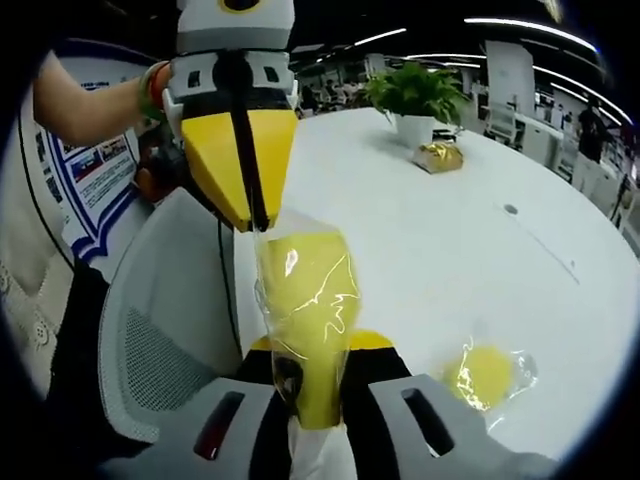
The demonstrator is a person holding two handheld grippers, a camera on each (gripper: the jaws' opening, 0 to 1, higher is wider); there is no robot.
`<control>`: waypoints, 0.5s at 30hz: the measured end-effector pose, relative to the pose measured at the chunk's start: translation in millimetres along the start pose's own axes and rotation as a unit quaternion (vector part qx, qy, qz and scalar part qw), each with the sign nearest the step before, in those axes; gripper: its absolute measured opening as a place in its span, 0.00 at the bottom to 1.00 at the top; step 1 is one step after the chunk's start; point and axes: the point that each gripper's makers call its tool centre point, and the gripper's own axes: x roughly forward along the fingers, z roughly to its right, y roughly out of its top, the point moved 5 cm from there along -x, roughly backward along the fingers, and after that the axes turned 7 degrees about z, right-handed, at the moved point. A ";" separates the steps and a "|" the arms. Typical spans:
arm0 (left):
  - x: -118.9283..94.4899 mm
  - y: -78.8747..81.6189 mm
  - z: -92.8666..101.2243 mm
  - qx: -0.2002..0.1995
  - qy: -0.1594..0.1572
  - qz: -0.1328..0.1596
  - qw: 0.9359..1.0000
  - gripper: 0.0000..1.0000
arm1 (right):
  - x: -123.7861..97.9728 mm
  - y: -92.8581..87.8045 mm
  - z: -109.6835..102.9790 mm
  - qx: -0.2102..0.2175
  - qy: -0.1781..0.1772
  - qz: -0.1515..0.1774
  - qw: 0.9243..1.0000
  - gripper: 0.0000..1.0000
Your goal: Compare the silicone blocks by pressing each to a similar depth, holding the contact briefly, and releasing to observe deformation and rebound differences across the visible hardness samples.
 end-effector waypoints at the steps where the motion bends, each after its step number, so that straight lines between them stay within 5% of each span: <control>1: 0.5 -0.3 0.0 0.001 0.001 -0.001 1.000 0.00 | 0.0 0.0 1.4 -0.013 -0.006 0.002 1.000 0.11; 15: 0.8 1.8 2.8 -0.001 0.006 -0.003 1.000 0.00 | 0.1 0.8 0.4 -0.011 0.003 0.011 1.000 0.16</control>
